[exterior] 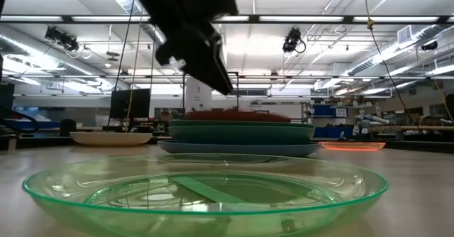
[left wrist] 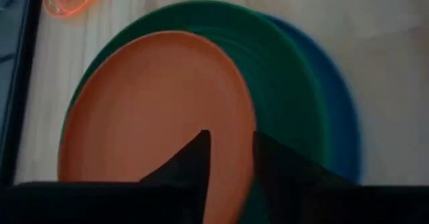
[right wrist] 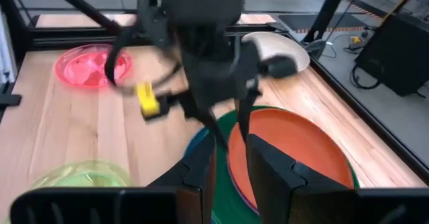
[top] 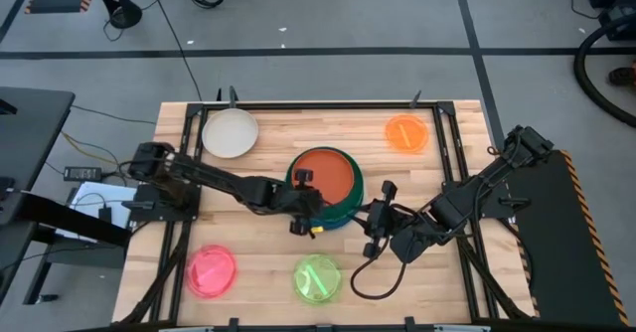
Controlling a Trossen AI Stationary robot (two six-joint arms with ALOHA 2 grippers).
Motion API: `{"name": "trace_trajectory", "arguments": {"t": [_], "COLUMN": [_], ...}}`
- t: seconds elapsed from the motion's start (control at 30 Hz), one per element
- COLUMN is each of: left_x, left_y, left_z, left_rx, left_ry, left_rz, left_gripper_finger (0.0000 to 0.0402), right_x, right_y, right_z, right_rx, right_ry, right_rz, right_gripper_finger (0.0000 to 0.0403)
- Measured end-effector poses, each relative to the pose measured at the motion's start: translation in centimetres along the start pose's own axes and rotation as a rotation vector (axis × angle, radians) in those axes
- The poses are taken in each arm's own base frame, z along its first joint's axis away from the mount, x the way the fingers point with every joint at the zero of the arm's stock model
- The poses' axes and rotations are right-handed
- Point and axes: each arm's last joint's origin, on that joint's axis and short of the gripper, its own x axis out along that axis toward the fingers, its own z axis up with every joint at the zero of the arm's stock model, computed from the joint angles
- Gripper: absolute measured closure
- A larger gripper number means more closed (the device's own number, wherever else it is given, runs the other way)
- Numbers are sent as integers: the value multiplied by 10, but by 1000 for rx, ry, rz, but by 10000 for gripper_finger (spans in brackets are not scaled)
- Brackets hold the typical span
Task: Stack plastic plates
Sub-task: Stack the orange plate on top of the purple plate, then stack the gray plate on top of the orange plate
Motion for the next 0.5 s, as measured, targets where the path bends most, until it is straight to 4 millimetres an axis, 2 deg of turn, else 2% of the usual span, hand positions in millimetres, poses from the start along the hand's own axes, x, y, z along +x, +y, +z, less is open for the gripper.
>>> {"name": "trace_trajectory", "arguments": {"t": [0.2, 0.33, 0.43, 0.5], "left_x": [-42, -78, -96, -100], "left_y": [15, 38, 57, 67], "left_z": [-8, -20, -43, -65], "left_rx": [-33, -101, -206, -293], "left_ry": [70, 123, 197, 246], "left_rz": [-50, -25, 81, 155], "left_gripper_finger": [242, 238, 238, 238], "right_x": [0, 0, 0, 0], "right_y": [0, 1, 1, 1], "right_z": [0, 0, 0, -1], "right_rx": [4, 2, 0, 0], "right_ry": [4, 15, 17, 18], "right_rz": [9, 32, 32, 32], "right_gripper_finger": [310, 310, 310, 310]}}
